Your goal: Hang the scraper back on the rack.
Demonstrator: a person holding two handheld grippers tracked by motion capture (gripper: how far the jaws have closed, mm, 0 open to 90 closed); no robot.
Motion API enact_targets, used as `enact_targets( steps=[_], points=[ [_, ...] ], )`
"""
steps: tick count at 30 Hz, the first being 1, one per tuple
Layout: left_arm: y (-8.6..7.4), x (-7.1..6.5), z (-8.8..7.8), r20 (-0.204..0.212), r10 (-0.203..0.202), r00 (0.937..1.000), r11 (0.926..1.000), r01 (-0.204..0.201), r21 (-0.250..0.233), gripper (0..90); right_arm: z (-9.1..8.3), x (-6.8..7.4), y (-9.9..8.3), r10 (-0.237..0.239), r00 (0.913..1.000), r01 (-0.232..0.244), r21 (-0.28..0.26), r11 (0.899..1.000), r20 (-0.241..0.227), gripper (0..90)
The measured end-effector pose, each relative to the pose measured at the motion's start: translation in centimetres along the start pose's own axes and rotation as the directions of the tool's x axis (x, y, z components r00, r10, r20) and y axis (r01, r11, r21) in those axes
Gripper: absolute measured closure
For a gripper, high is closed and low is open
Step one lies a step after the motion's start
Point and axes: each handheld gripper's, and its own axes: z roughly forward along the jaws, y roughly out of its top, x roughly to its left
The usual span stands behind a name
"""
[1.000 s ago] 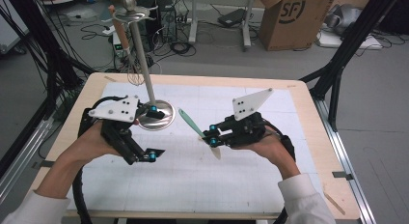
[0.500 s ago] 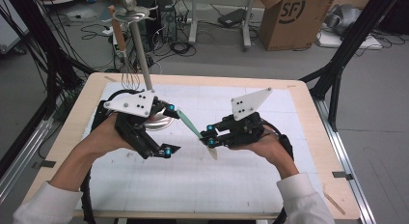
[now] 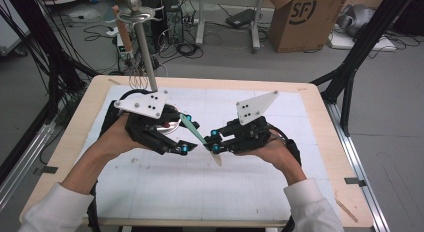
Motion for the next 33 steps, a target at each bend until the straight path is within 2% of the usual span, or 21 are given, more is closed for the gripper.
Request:
enact_targets(
  steps=[10,17,20,25,29,31,33],
  points=[
    [0.2,0.1,0.3,0.010,-0.007,0.9999,0.9998,0.007,-0.019,59.7,0.3,0.0,0.0,-0.004,1.0000,0.004,-0.021,1.000,0.002,80.8],
    [0.3,0.2,0.3,0.000,-0.023,0.9997,0.9994,0.023,-0.026,75.1,0.3,0.0,0.0,0.006,1.0000,-0.006,-0.039,0.999,0.002,80.7],
    [0.3,0.2,0.3,-0.013,-0.025,0.9996,0.9994,0.025,-0.024,75.9,0.3,0.0,-0.1,0.021,0.9998,-0.021,-0.050,0.999,0.002,80.6],
    [0.4,0.3,0.1,-0.025,-0.065,0.9976,0.9974,0.064,-0.032,76.6,0.3,-0.1,-0.3,0.057,0.9983,-0.056,-0.083,0.995,0.009,78.5],
    [0.3,0.4,-0.2,-0.067,-0.075,0.9949,0.9972,0.075,-0.007,76.8,0.2,-0.2,-0.5,0.101,0.9948,-0.099,-0.074,0.992,0.017,61.4],
    [0.2,0.5,-0.4,-0.089,-0.080,0.9928,0.9966,0.082,0.013,76.9,0.0,-0.1,-0.8,0.116,0.9921,-0.114,-0.053,0.992,0.048,51.3],
    [0.1,0.6,-0.7,-0.108,-0.089,0.9902,0.9956,0.092,0.022,76.9,-0.2,-0.1,-1.2,0.143,0.9859,-0.140,-0.041,0.989,0.087,36.5]
  ],
)
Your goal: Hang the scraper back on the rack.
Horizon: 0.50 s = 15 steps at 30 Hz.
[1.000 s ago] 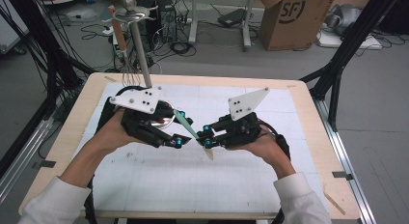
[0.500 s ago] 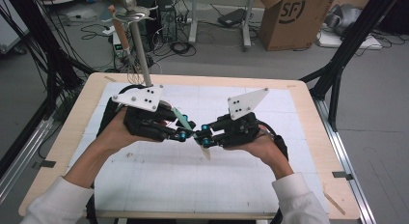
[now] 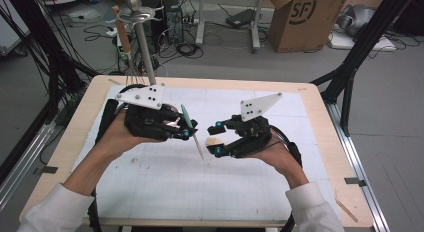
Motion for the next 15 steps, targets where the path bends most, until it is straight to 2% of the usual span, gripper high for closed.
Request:
enact_targets(
  steps=[1,3,5,8,9,12,15],
  points=[
    [-0.1,0.1,-0.2,-0.004,-0.002,1.0000,1.0000,0.002,0.001,76.9,-0.2,0.0,-0.2,0.016,0.9994,-0.016,0.010,1.000,0.031,30.5],
    [-0.1,0.2,-0.5,-0.023,-0.010,0.9997,0.9999,0.010,0.002,76.9,-0.8,-0.1,-0.8,0.036,0.9964,-0.037,0.013,0.999,0.077,11.8],
    [-0.2,0.3,-1.0,-0.046,-0.018,0.9988,0.9998,0.018,0.004,76.9,-1.4,-0.2,-1.5,0.055,0.9882,-0.059,0.025,0.998,0.143,0.3],
    [-0.4,0.5,-1.8,-0.071,-0.017,0.9973,0.9997,0.018,0.019,76.9,-2.6,0.1,-2.4,0.062,0.9710,-0.070,0.027,0.997,0.231,0.3],
    [-0.5,0.5,-2.0,-0.082,-0.022,0.9964,0.9995,0.024,0.020,76.9,-3.0,0.1,-2.8,0.051,0.9661,-0.059,0.024,0.998,0.253,0.3],
    [-0.7,0.8,-3.0,-0.107,-0.038,0.9935,0.9988,0.041,0.027,76.9,-4.5,0.3,-4.0,0.069,0.9536,-0.075,0.008,0.997,0.293,0.3],
    [-0.8,1.0,-3.9,-0.131,-0.049,0.9902,0.9976,0.055,0.042,76.9,-5.9,0.5,-5.2,0.094,0.9357,-0.098,-0.004,0.995,0.340,0.3]
  ],
)
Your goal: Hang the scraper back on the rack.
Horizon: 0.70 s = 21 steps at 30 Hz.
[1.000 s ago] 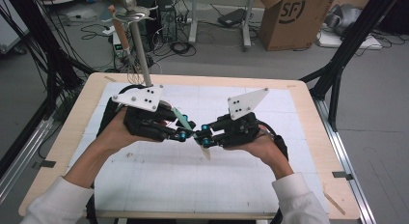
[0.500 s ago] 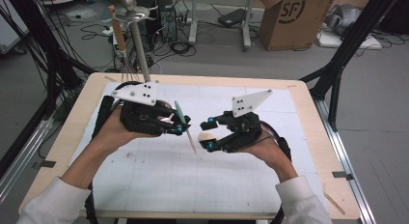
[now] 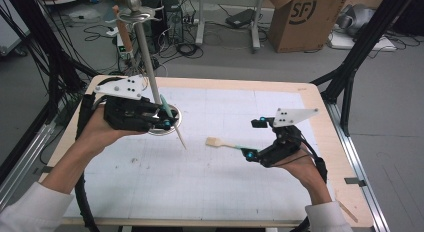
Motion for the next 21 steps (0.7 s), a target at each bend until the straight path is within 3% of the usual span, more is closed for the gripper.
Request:
enact_targets(
  steps=[4,13,16,21],
  points=[
    [0.0,0.4,-1.1,-0.029,-0.010,0.9995,0.9998,0.010,0.018,76.9,-1.4,-0.4,-1.3,0.007,0.9981,-0.008,0.014,1.000,0.062,0.3],
    [0.1,1.5,-3.4,-0.092,-0.030,0.9953,0.9982,0.035,0.048,76.8,-4.6,-0.7,-3.8,0.050,0.9853,-0.046,-0.030,0.999,0.163,0.3],
    [0.1,1.9,-3.9,-0.105,-0.034,0.9939,0.9977,0.040,0.055,76.8,-5.3,-0.8,-4.5,0.074,0.9821,-0.065,-0.060,0.996,0.173,0.3],
    [0.4,2.5,-4.7,-0.135,-0.039,0.9901,0.9953,0.050,0.083,76.8,-5.9,-0.9,-5.6,0.077,0.9771,-0.070,-0.039,0.997,0.198,0.3]
  ],
)
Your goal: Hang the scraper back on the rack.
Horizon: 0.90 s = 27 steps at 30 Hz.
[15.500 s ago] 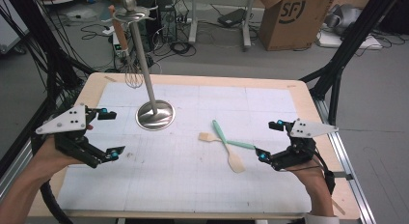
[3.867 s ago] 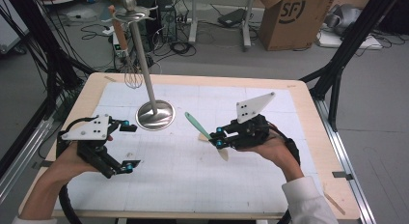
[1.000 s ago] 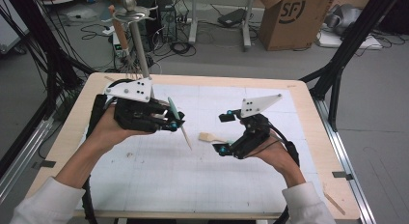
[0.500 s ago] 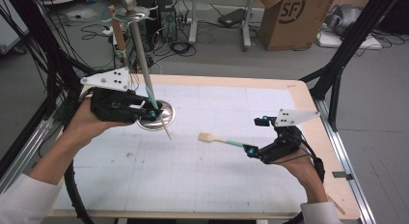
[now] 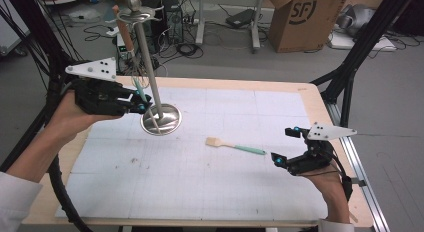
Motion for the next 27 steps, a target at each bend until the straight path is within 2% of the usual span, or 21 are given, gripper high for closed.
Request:
enact_targets(
  steps=[3,5,8,15,19,20,27],
  points=[
    [0.3,0.3,-0.4,-0.013,-0.020,0.9997,0.9998,0.020,-0.005,76.8,-0.1,-0.1,-0.5,0.008,0.9998,-0.008,0.018,1.000,0.019,0.3],
    [0.5,0.5,-0.6,-0.027,-0.014,0.9995,0.9999,0.015,0.007,76.8,0.0,-0.3,-0.9,0.006,0.9996,-0.007,0.029,1.000,0.029,0.3],
    [1.0,0.8,-0.9,-0.049,-0.028,0.9984,0.9995,0.029,0.015,76.8,0.0,-0.2,-1.3,0.013,0.9994,-0.014,0.040,0.999,0.032,0.3],
    [2.2,1.7,-1.8,-0.093,-0.041,0.9948,0.9983,0.045,0.038,76.8,-0.2,0.2,-2.2,0.008,0.9994,-0.009,0.017,1.000,0.033,0.3],
    [2.3,2.4,-2.1,-0.112,-0.054,0.9923,0.9972,0.059,0.047,76.8,-0.4,0.3,-2.6,0.008,0.9998,-0.008,0.013,1.000,0.018,0.3],
    [2.2,2.6,-2.1,-0.117,-0.056,0.9916,0.9970,0.062,0.046,76.8,-0.5,0.2,-2.6,0.010,0.9997,-0.011,0.023,1.000,0.022,0.3],
    [2.3,3.5,-2.3,-0.134,-0.076,0.9880,0.9953,0.083,0.048,76.8,-0.8,-0.3,-2.7,0.011,0.9996,-0.011,-0.003,1.000,0.028,0.3]
  ],
)
